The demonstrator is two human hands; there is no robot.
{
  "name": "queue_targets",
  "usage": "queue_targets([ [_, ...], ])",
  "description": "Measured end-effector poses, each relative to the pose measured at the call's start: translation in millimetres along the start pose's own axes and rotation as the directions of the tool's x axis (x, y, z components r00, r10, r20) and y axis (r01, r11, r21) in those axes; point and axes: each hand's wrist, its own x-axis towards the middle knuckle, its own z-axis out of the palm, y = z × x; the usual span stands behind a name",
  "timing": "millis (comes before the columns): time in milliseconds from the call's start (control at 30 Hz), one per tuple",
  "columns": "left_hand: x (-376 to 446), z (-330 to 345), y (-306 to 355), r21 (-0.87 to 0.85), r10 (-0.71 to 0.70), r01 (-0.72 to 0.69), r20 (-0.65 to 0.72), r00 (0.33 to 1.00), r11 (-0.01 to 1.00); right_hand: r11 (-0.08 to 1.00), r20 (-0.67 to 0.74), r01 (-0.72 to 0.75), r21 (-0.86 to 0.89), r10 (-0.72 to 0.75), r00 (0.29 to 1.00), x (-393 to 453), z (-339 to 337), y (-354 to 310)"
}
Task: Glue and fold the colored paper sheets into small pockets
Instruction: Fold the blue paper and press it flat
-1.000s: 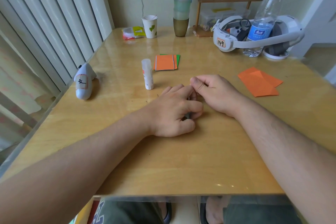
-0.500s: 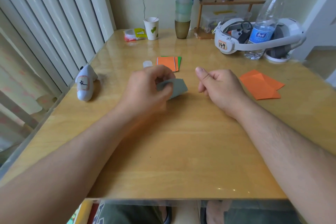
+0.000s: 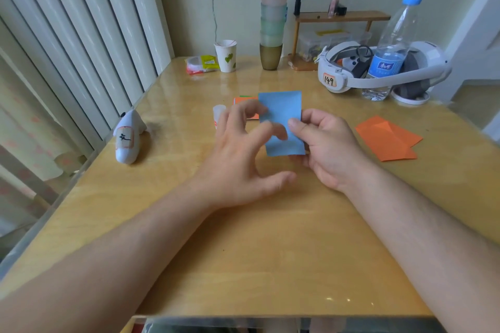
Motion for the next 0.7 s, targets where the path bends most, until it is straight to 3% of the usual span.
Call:
queue_targets([
  [133,3.1,0.4,3.7,-0.324,-0.262,0.245,-0.008,0.965,0.914,0.990,-0.016,0.097,-0.105,-0.099,0.995,1.8,1.3,6.4],
  [267,5.0,-0.7,-1.9,-0.415,-0.436,0.402,0.015,0.900,0.816,0.932,-0.004,0.168,-0.321,-0.179,0.984,1.7,1.6,14.7],
  [467,5.2,-6.3,-2.4,-0.589,-0.572,0.482,0.041,0.819,0.649,0.860,0.052,0.264,-0.436,-0.269,0.962,2.4,-0.7,17.8],
  [700,6.5,-12.5,-6.4,-0.709,-0.620,0.485,0.086,0.780,0.512,0.800,0.252,0.292,-0.525,-0.182,0.950,-3.3,-8.9,15.5],
])
